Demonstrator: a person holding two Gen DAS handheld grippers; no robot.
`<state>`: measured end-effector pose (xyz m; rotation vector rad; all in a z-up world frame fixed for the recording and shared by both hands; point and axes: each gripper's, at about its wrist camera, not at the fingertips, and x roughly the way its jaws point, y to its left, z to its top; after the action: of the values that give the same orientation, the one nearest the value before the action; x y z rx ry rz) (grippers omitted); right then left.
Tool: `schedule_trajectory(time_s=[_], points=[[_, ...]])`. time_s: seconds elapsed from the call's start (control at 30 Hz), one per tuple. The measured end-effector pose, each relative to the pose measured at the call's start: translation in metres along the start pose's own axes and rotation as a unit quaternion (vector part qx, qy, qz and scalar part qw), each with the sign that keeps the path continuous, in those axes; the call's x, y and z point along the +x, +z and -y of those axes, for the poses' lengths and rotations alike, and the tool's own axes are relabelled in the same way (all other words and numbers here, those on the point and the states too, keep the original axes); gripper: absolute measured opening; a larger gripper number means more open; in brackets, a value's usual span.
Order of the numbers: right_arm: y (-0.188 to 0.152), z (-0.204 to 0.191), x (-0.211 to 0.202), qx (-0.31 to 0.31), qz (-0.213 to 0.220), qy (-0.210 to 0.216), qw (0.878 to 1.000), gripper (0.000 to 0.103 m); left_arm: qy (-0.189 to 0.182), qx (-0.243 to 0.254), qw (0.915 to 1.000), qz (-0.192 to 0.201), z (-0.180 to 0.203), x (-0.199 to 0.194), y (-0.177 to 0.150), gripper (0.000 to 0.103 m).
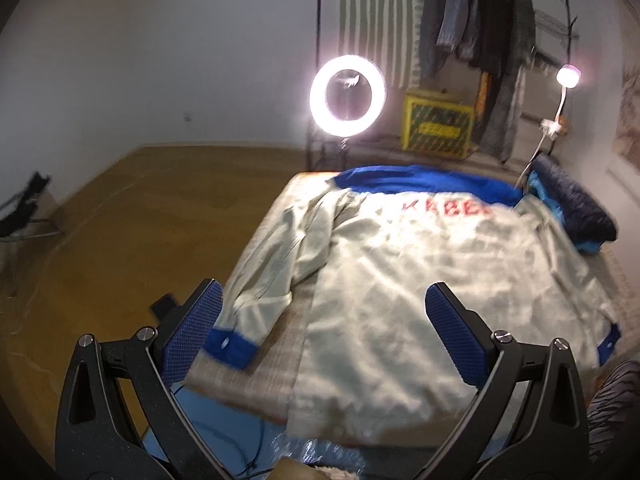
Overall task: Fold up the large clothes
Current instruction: 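Grasp the blue cuff of the beige jacket sleeve with the left gripper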
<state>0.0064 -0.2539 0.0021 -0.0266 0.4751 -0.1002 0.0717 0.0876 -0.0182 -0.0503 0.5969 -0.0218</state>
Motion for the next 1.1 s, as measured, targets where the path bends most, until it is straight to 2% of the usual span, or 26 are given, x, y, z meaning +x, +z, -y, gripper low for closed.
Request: schedule_trajectory(time_s=[0.07, 0.13, 0.27, 0.3, 0.4, 0.57, 0.7, 0.77, 0.83, 0.87, 1.1], points=[[0.004, -0.009, 0.012, -0.005, 0.005, 0.017, 1.000, 0.103, 0.003, -0.010, 0.9999, 0.010, -0.015, 0.012, 0.006, 0.102], [0.007, -0.018, 0.022, -0.010, 0.013, 0.031, 0.999, 0.103, 0.014, -0.018, 0.9997, 0.002, -0.032, 0.030, 0.012, 0.098], [0.014, -0.030, 0.052, -0.009, 0.000, 0.062, 0.998, 0.103, -0.014, -0.061, 0.9970, -0.046, -0.075, 0.076, 0.021, 0.089], [0.016, -0.033, 0.060, -0.008, -0.006, 0.072, 0.997, 0.103, -0.015, -0.079, 0.9950, -0.060, -0.088, 0.088, 0.020, 0.081], [0.019, -0.041, 0.081, -0.010, -0.030, 0.099, 0.995, 0.102, -0.018, -0.135, 0.9859, -0.097, -0.127, 0.121, 0.011, 0.069], [0.020, -0.052, 0.114, -0.007, -0.068, 0.159, 0.985, 0.093, -0.025, -0.212, 0.9619, -0.171, -0.173, 0.170, -0.027, 0.065], [0.011, -0.059, 0.135, -0.008, -0.088, 0.187, 0.978, 0.091, -0.019, -0.272, 0.9374, -0.217, -0.199, 0.195, -0.065, 0.065], [0.004, -0.060, 0.144, -0.007, -0.102, 0.192, 0.976, 0.091, -0.012, -0.304, 0.9224, -0.237, -0.212, 0.206, -0.084, 0.065], [0.000, -0.061, 0.154, -0.001, -0.121, 0.197, 0.973, 0.091, -0.008, -0.335, 0.9048, -0.263, -0.223, 0.216, -0.097, 0.050], [-0.002, -0.061, 0.157, 0.005, -0.131, 0.201, 0.971, 0.090, -0.002, -0.345, 0.8976, -0.274, -0.228, 0.220, -0.103, 0.047], [0.000, -0.061, 0.166, 0.028, -0.143, 0.202, 0.968, 0.090, -0.009, -0.364, 0.8854, -0.288, -0.240, 0.233, -0.120, 0.041]])
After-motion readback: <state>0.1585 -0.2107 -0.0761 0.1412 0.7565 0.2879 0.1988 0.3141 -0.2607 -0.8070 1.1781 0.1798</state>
